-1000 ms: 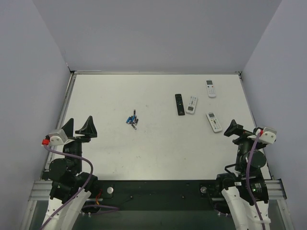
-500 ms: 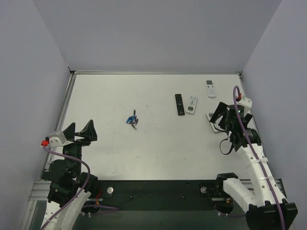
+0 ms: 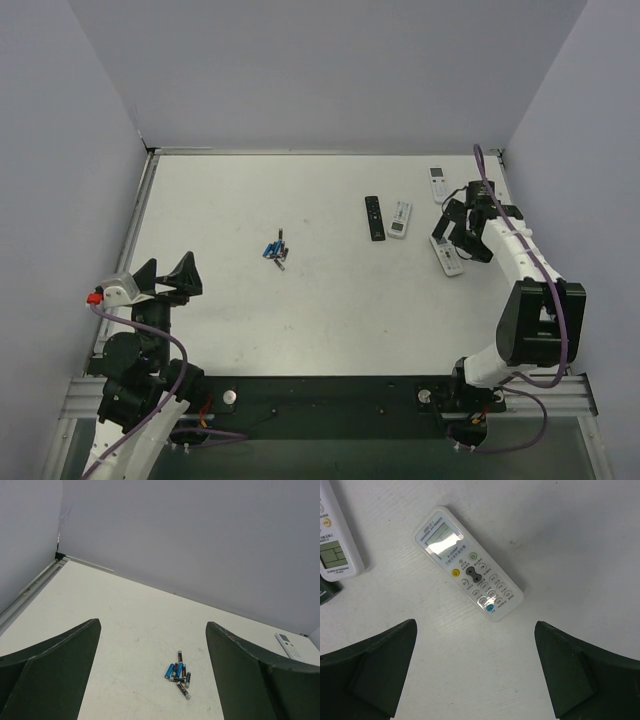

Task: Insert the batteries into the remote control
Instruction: Pick up the remote control from the center of the board.

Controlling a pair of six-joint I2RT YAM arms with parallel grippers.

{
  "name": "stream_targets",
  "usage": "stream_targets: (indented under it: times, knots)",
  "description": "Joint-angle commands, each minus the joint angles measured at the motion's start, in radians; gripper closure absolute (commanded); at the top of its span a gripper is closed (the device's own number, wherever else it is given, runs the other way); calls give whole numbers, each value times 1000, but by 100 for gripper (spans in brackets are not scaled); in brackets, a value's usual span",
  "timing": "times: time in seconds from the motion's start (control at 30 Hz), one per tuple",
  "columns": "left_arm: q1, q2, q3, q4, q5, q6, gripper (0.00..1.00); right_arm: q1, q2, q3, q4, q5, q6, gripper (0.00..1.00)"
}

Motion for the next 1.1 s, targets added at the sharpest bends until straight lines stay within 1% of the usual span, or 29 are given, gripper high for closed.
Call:
stream_targets:
  times: [0.0,0.03,0.07,0.33,0.43,0.73,0.83,0.87,0.93,0.97,1.03,1.07]
  knots:
    - [-11,-48,42,2,-14,8,3,-13,112,87,-37,-52,-83,2]
    - [-11,-51,42,2,-14,9,3,-13,151,107,-39,-50,-100,3]
    - [-11,-53,43,2,-15,11,3,-12,169,116,-39,-87,-115,2]
    - [-11,-57,42,2,-22,23,3,-13,318,164,-40,-119,-187,3]
    - [-11,-56,42,0,-18,23,3,-17,353,162,-36,-122,-187,3]
    - [-11,-47,40,4,-9,23,3,-17,410,156,-28,-199,-233,3]
    - [-11,-42,40,0,-3,23,3,-17,410,147,-19,-205,-239,11]
    - [-11,-40,40,2,8,23,3,-18,412,145,-16,-199,-241,16]
    - [-11,-34,39,5,21,26,3,-17,412,139,-10,-191,-239,21]
    - [-11,-34,39,7,32,25,3,-17,412,136,-8,-188,-241,27]
    - [-11,-27,36,11,49,28,3,-17,409,130,-4,-188,-246,34]
    - [-11,-24,37,11,55,28,3,-15,407,122,-1,-188,-244,40]
